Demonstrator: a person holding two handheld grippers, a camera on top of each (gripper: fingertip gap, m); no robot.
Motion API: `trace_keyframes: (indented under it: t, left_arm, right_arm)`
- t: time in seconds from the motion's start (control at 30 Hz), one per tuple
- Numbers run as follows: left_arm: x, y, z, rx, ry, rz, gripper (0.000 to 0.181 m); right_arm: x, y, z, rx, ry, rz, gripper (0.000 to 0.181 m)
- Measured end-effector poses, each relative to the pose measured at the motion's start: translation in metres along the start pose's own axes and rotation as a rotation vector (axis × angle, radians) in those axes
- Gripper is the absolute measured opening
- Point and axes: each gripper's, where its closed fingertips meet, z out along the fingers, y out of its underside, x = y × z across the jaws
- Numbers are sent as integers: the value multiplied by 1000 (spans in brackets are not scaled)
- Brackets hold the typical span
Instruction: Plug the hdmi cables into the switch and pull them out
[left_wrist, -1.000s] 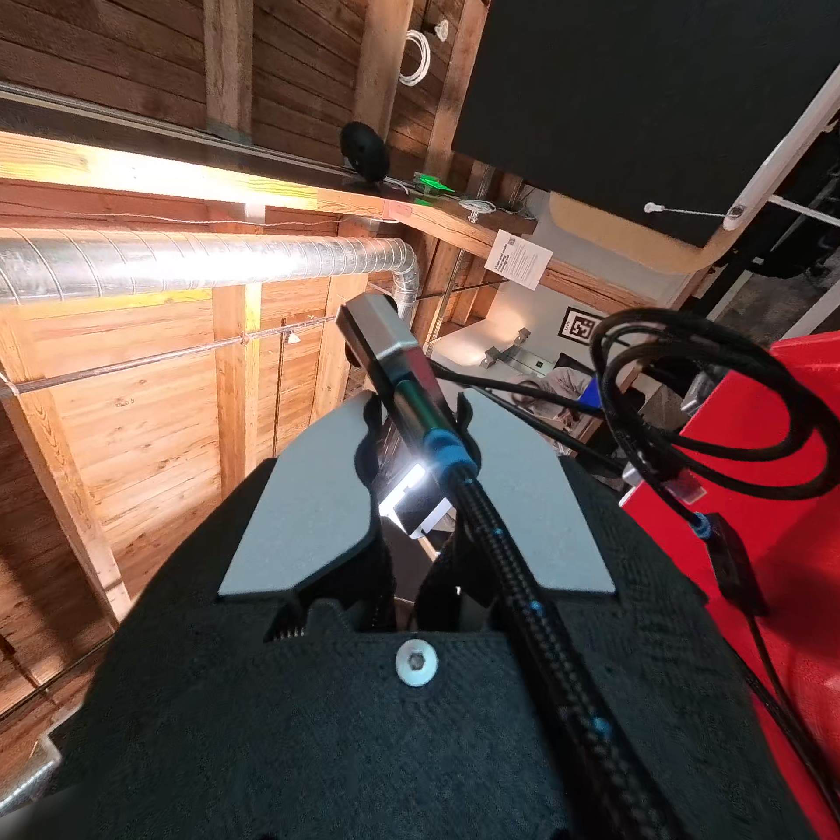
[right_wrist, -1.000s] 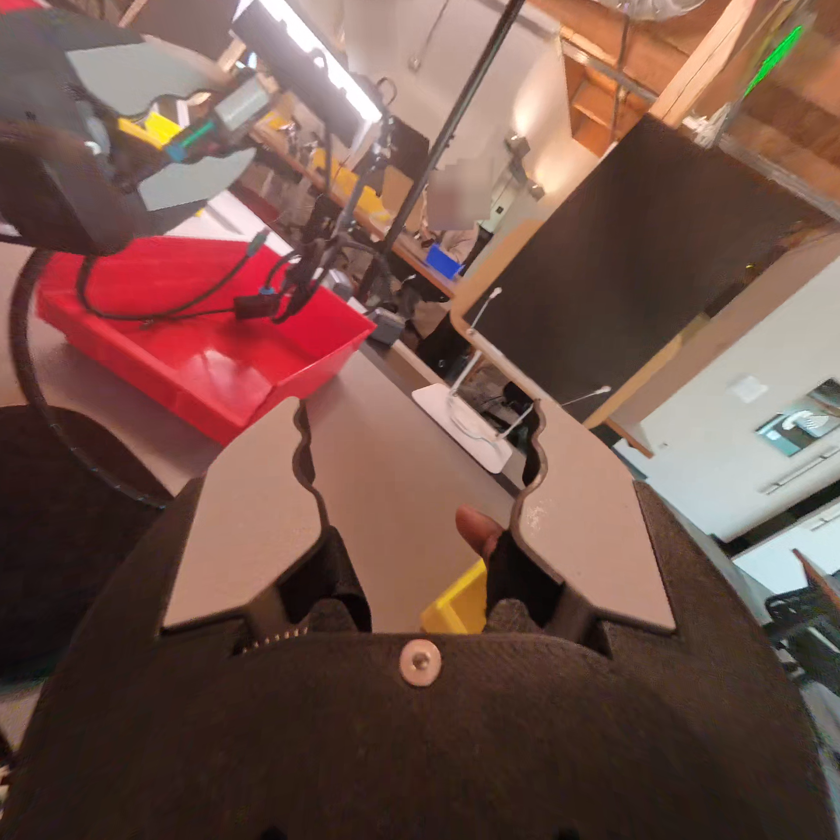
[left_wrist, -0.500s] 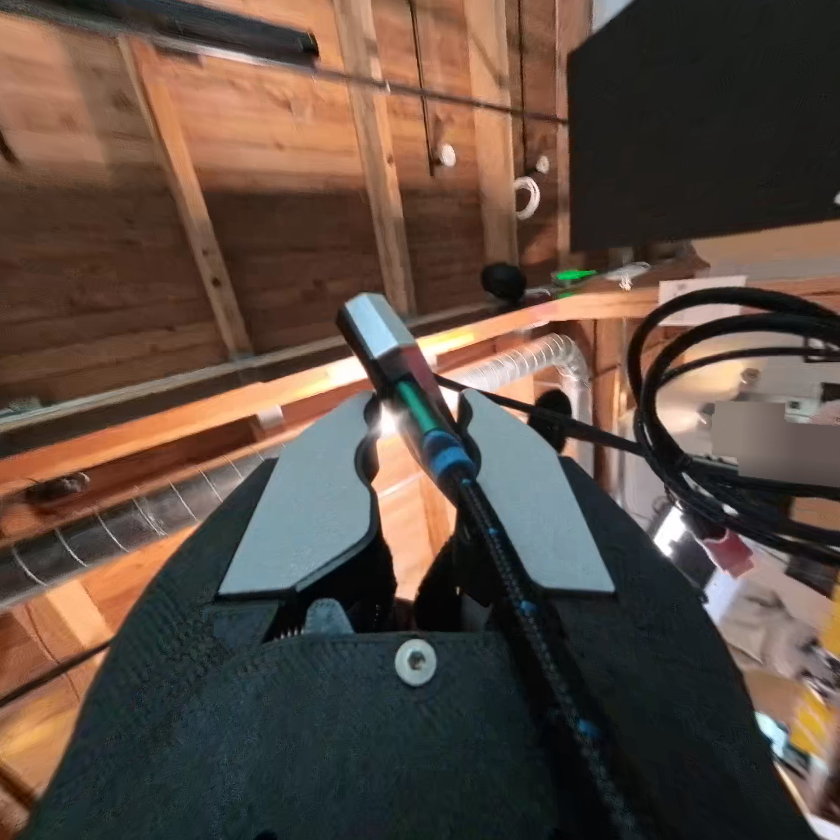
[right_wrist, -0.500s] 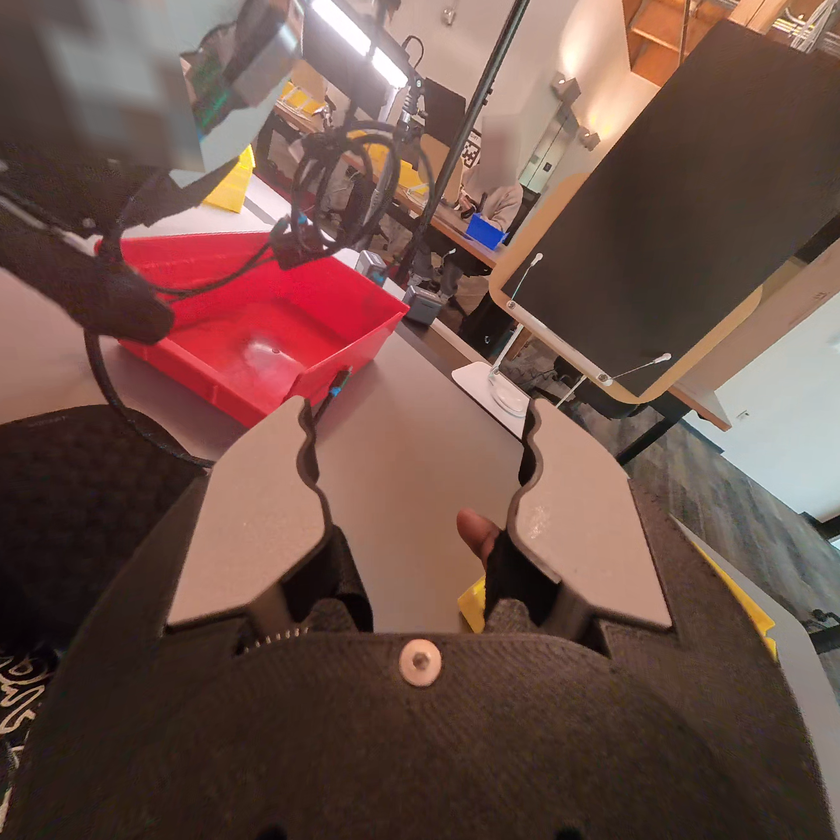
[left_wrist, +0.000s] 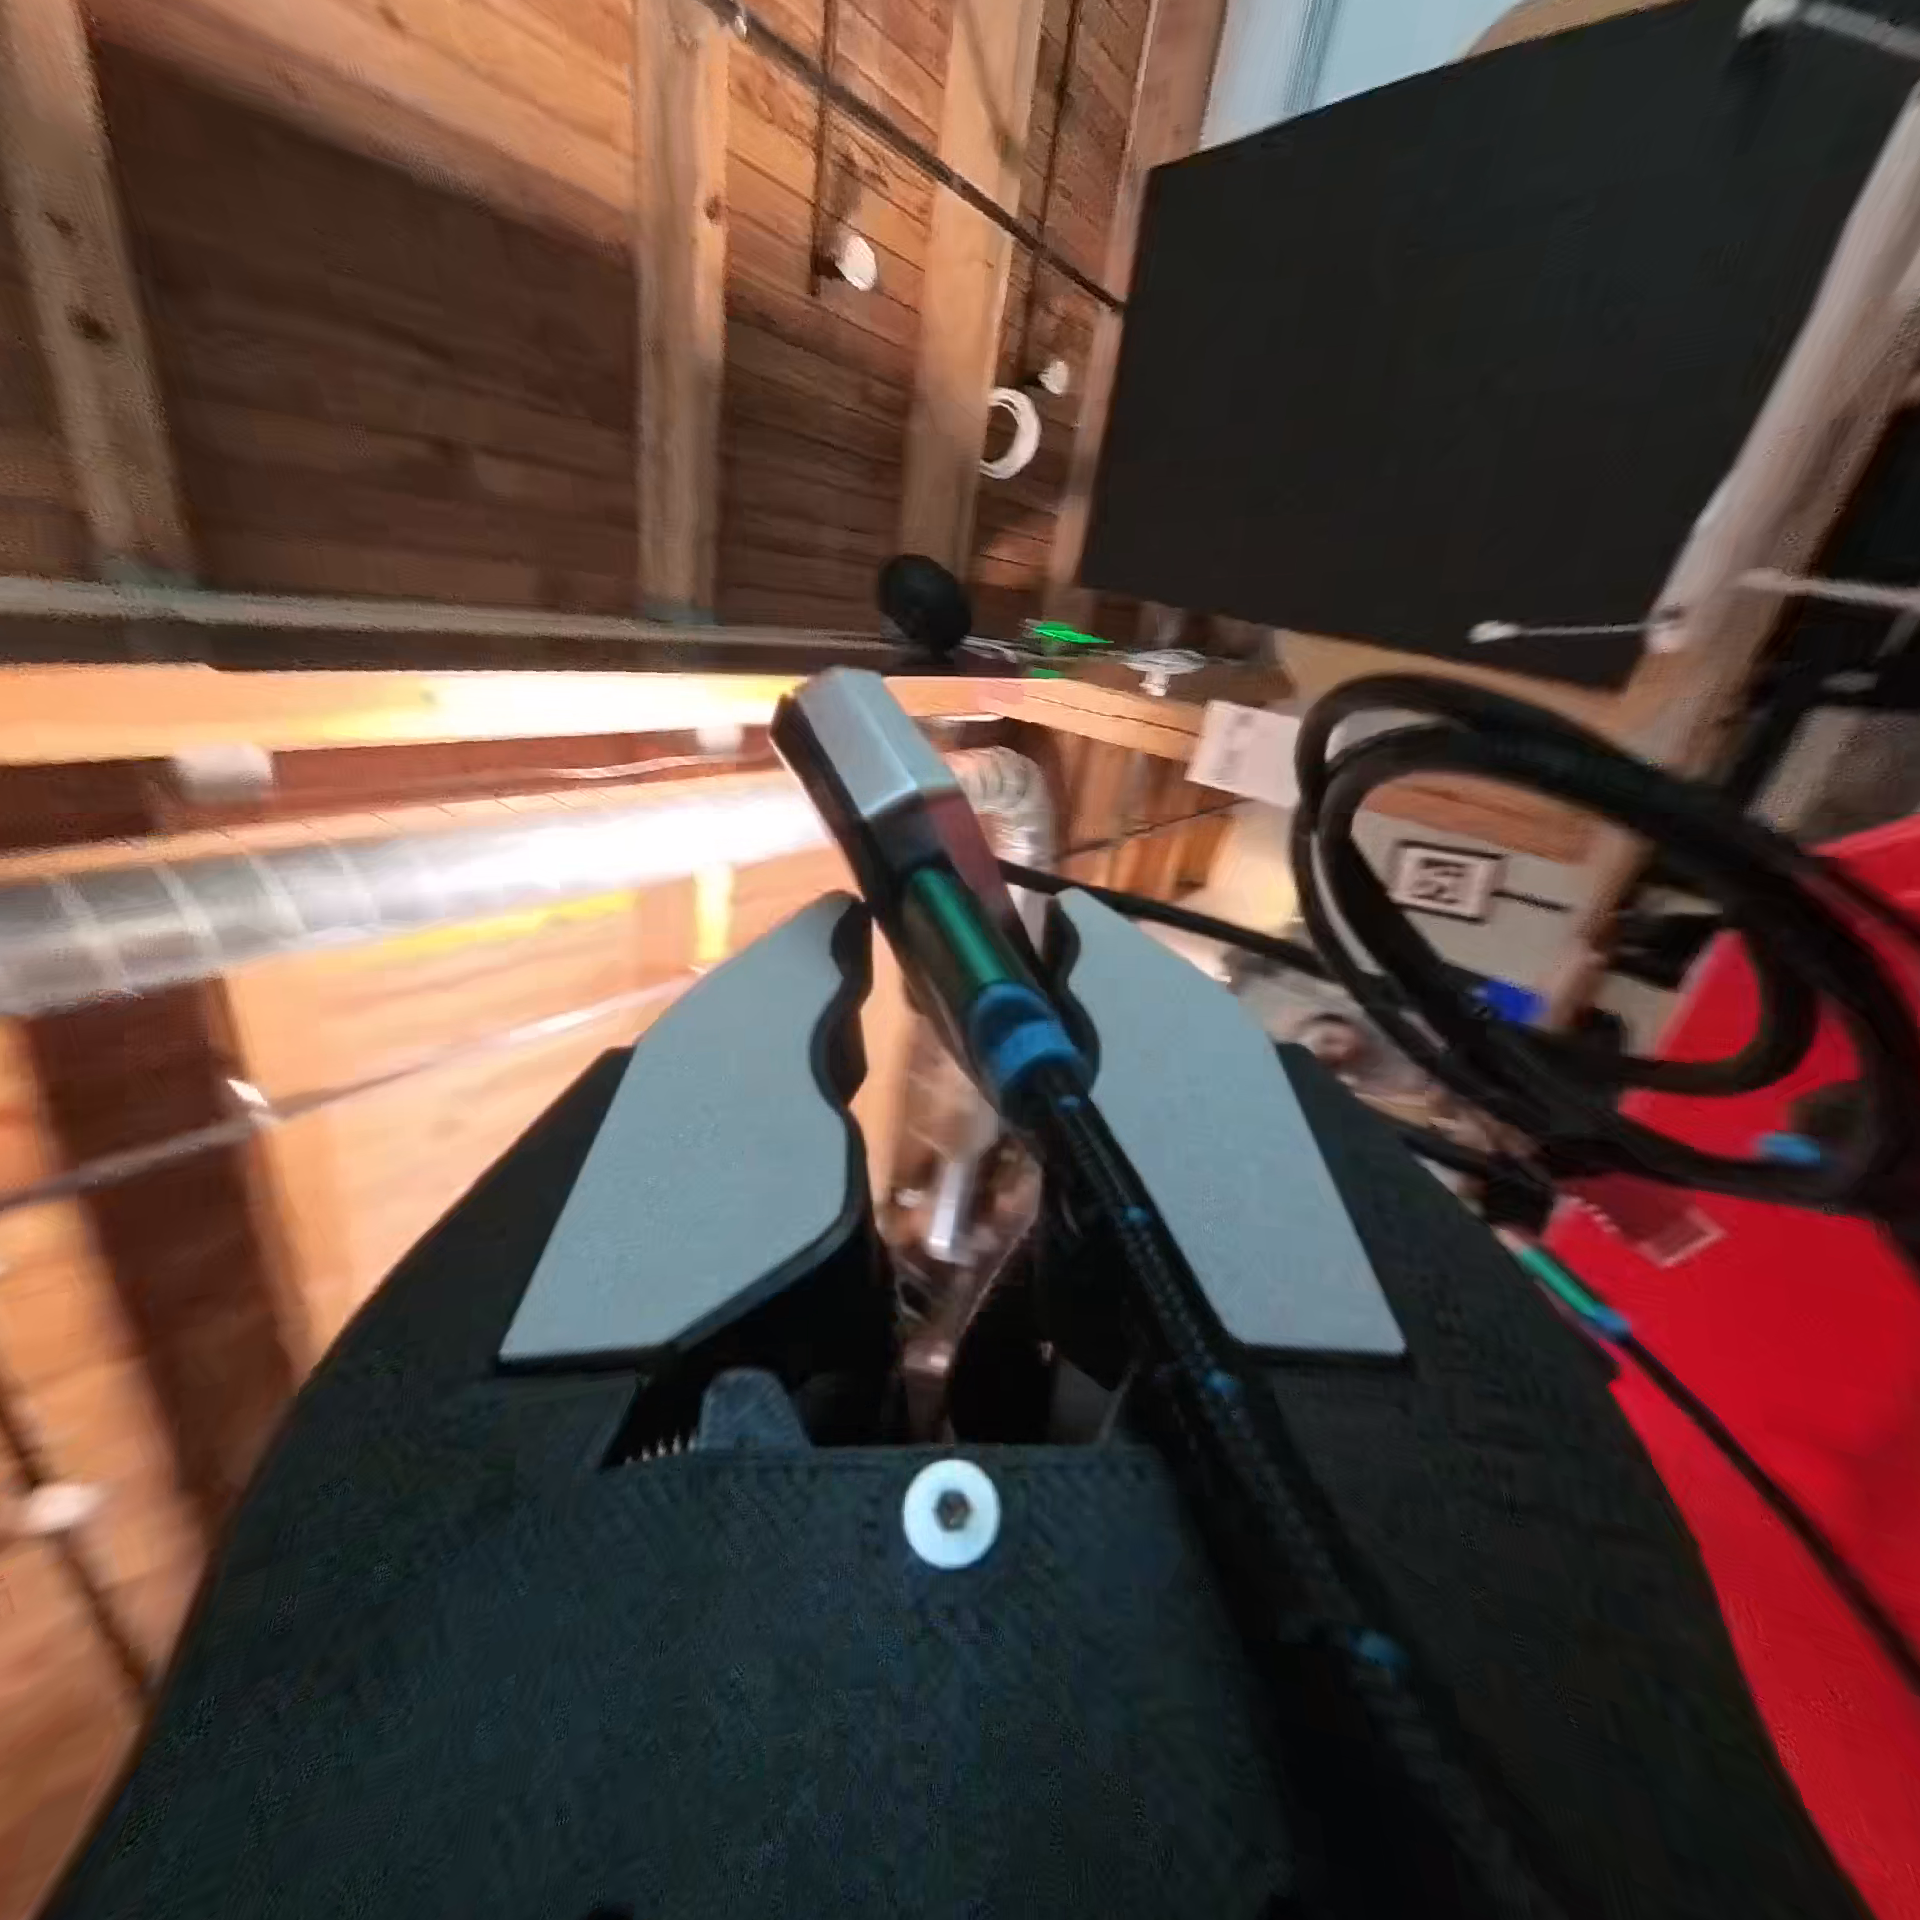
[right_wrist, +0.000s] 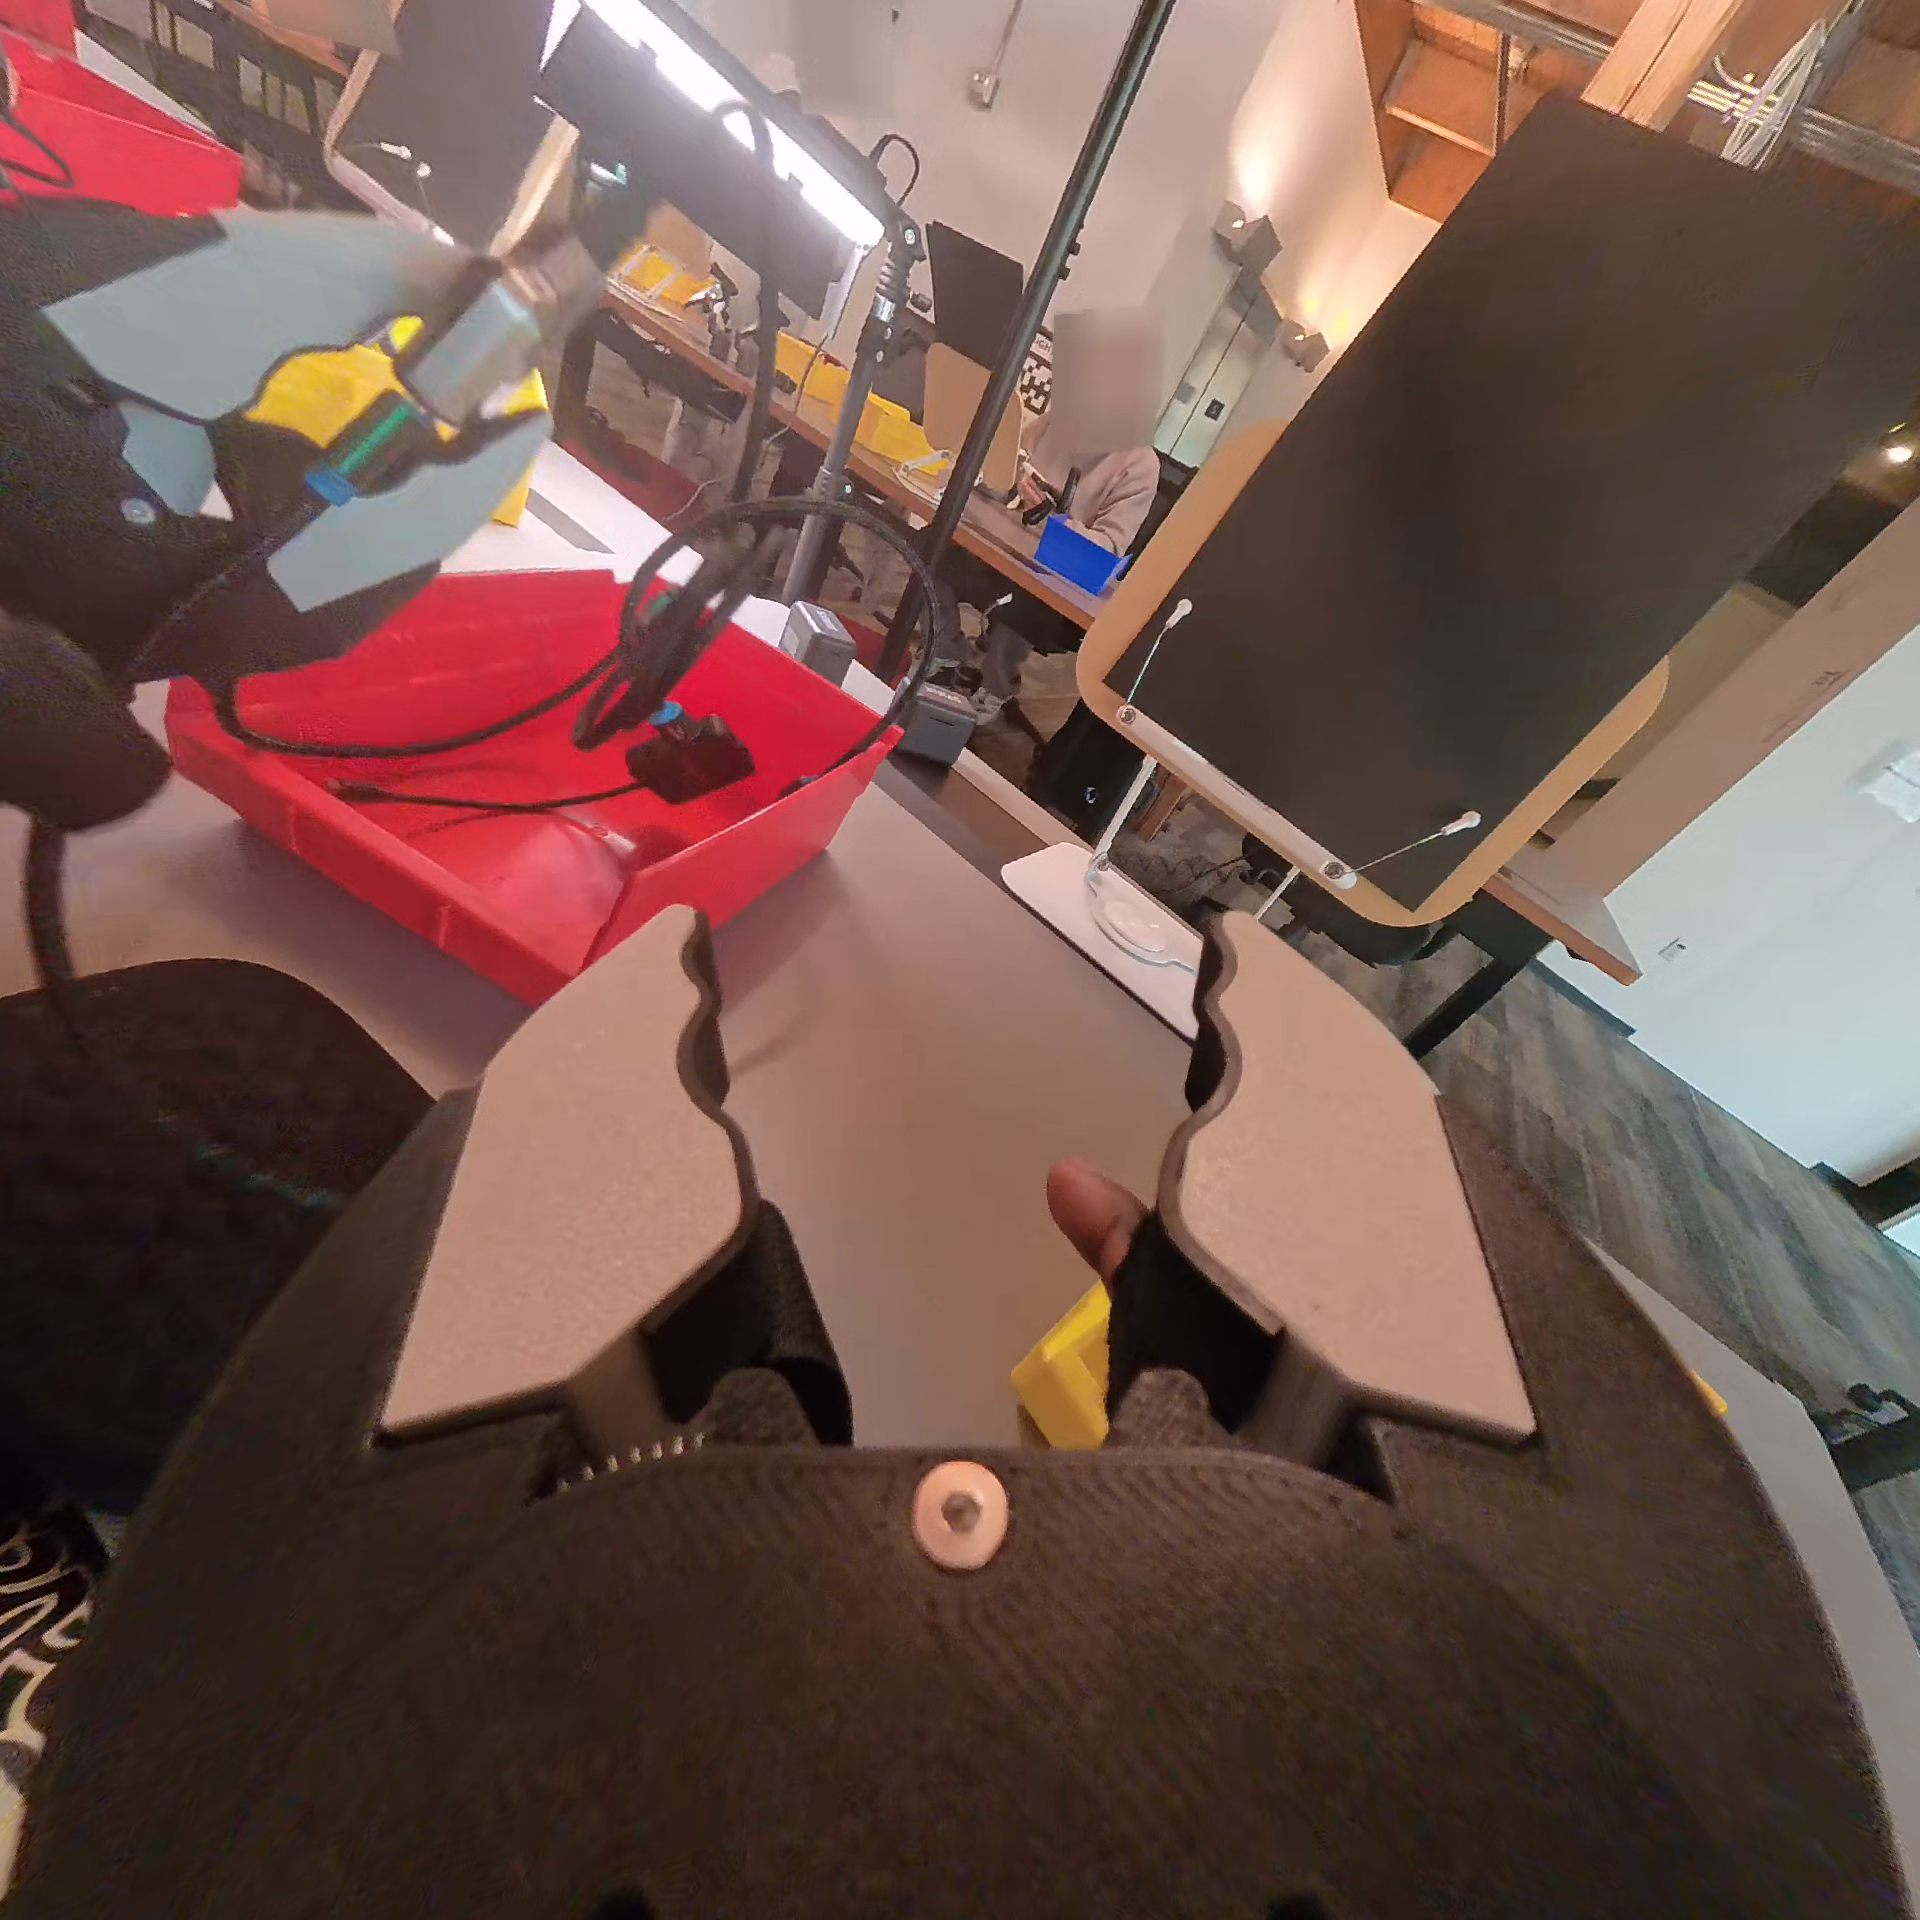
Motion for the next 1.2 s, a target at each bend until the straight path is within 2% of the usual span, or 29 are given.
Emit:
trace_keyframes:
  t: [0.1,0.17,0.27,0.3,0.37,0.43,0.53,0.63,0.67,0.73,0.8,0.9,1.03,1.13,1.2]
  left_arm:
    - [30,12,4,-86,201,-292,31]
    - [39,17,9,-98,274,-466,31]
    - [42,41,27,-190,321,-620,31]
    - [42,53,35,-229,312,-642,31]
    - [42,76,47,-295,245,-573,31]
    - [39,87,54,-325,159,-507,31]
    - [44,102,57,-403,120,-679,31]
    - [54,136,56,-508,103,-939,31]
    - [49,149,54,-533,59,-919,31]
    - [20,159,50,-501,-87,-679,31]
    - [-11,145,47,-405,-202,-468,31]
    - [-42,112,46,-280,-291,-278,31]
    - [-65,48,33,-92,-364,-34,31]
    - [-52,-27,2,159,-325,112,32]
    - [-22,-63,-21,272,-182,28,31]
  right_arm:
    - [-1,0,0,2,-5,-6,89]
    - [-3,0,0,0,-14,-7,89]
    - [-5,1,0,-2,-19,-13,89]
    - [-5,0,0,-1,-19,-14,89]
    - [-5,0,-1,-2,-20,-16,89]
    - [-5,0,-1,0,-21,-15,89]
    - [-5,0,-1,2,-23,-19,89]
    - [-5,1,-1,-2,-21,-29,89]
    - [-5,1,-2,-1,-21,-30,89]
    - [-5,0,-2,4,-21,-28,89]
    - [-5,-1,-1,9,-24,-25,89]
    - [-6,1,0,0,-23,-30,89]
    - [-5,-1,-1,7,-18,-35,89]
    - [-1,-1,-2,13,-14,-29,89]
    - [1,0,-2,11,-9,-30,89]
